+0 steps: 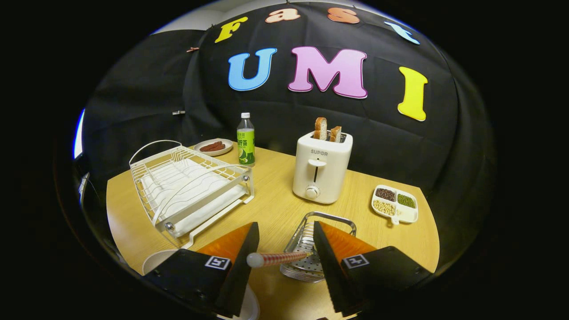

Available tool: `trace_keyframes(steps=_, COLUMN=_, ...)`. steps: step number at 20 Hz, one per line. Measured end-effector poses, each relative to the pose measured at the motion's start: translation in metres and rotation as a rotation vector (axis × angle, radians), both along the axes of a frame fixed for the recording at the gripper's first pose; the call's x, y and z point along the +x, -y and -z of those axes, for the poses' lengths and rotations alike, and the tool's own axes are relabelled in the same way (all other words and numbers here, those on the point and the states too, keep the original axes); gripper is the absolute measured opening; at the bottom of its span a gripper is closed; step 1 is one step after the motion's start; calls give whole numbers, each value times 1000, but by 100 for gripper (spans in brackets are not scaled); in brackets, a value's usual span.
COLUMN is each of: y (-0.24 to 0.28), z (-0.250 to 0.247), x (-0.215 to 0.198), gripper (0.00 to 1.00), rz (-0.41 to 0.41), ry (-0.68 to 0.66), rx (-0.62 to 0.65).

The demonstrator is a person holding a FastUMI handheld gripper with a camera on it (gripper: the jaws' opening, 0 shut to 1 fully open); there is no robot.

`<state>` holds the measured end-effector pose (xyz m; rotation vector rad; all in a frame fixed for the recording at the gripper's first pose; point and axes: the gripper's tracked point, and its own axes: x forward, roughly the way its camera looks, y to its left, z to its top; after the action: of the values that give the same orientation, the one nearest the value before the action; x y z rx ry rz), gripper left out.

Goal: Take the plate from the dish rack, then take the spoon from the basket and place it into the plate.

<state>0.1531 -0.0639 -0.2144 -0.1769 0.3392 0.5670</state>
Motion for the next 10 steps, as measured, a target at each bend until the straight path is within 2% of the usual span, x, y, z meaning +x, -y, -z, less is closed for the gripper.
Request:
trace_keyframes(steps=1, y=-3, z=-1, x=-1, gripper=73, rz=-4, ry=-4, rx=2)
trace_keyframes(steps=2, y=-5, z=0, x=-2, gripper=62, rz=-11, ry=-10, rx=2)
trace_keyframes(steps=3, y=-6, z=-1, x=-2, gripper=58, rz=-10, ry=-8, rx=-4)
trace_keyframes(steps=4, y=-5, z=-3, x=-1, gripper=48, rz=-5, ry=2, rx=-15)
trace_keyframes(steps=6, y=-5, z=-3, x=-1, gripper=40, rz=-3, ry=11, rx=-34)
trace_keyframes(steps=10, y=-3, z=-10, x=5, gripper=33, rz=13, ry=25, rx=-55)
